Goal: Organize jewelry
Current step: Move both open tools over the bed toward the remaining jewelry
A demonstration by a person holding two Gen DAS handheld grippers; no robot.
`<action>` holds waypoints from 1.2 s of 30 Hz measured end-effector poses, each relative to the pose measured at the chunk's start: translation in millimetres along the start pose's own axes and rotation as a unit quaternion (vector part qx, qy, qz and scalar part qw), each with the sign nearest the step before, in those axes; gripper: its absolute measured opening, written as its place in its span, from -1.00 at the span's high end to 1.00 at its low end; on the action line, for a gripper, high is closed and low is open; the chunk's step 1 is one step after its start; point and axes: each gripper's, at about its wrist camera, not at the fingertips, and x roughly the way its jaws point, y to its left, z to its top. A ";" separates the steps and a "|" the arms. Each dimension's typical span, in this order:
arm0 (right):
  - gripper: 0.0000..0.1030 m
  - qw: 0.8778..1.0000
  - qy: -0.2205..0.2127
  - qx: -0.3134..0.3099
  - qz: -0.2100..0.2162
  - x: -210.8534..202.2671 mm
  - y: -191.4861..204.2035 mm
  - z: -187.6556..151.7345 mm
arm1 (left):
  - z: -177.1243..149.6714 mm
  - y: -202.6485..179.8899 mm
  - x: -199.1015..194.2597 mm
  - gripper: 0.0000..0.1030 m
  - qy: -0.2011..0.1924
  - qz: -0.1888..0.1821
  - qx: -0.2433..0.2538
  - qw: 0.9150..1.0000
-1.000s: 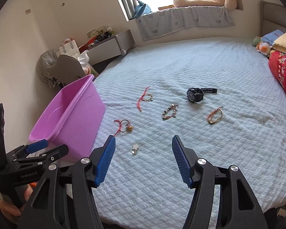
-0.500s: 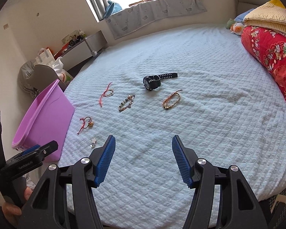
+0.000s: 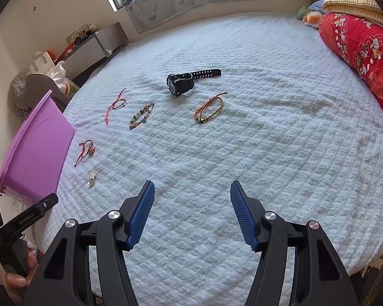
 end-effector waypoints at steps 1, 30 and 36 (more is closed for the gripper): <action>-0.15 1.000 0.003 -0.003 0.000 4.0 0.7 1.1 | -0.1 1.1 3.9 -0.82 0.004 0.003 -0.001 1.000; -0.15 0.999 0.035 -0.028 -0.013 100.8 0.2 51.4 | 24.4 -10.7 71.9 -0.82 0.017 0.025 -0.028 0.999; -0.15 0.999 0.032 -0.038 -0.017 113.5 -8.1 64.2 | 21.2 -27.0 81.0 -0.82 0.023 0.024 -0.028 0.999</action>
